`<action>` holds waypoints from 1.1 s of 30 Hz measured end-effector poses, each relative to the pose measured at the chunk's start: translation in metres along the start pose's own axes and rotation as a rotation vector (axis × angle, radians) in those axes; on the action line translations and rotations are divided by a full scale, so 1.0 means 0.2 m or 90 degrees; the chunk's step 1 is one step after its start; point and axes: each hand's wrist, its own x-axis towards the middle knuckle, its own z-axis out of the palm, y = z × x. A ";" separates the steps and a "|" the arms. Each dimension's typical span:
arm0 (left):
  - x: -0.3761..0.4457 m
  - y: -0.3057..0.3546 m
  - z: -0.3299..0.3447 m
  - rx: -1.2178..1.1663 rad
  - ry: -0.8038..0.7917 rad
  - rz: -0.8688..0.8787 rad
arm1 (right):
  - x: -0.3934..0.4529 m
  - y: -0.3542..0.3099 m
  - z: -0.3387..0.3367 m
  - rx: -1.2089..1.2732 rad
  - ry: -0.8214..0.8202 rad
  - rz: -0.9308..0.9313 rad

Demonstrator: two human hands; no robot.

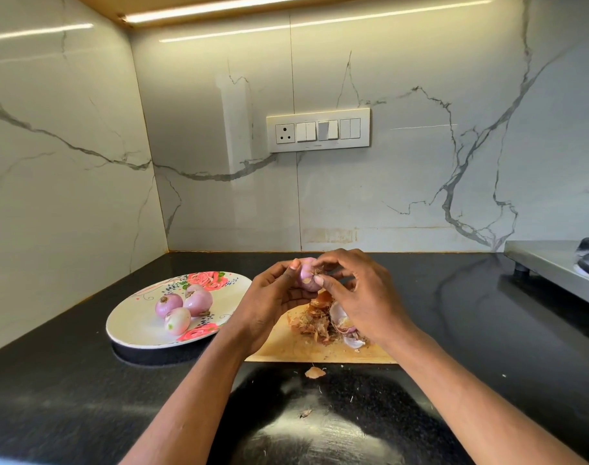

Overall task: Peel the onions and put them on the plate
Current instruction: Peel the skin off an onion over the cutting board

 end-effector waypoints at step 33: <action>0.01 0.00 -0.01 0.032 0.034 0.016 | 0.00 -0.06 -0.02 -0.006 0.055 0.111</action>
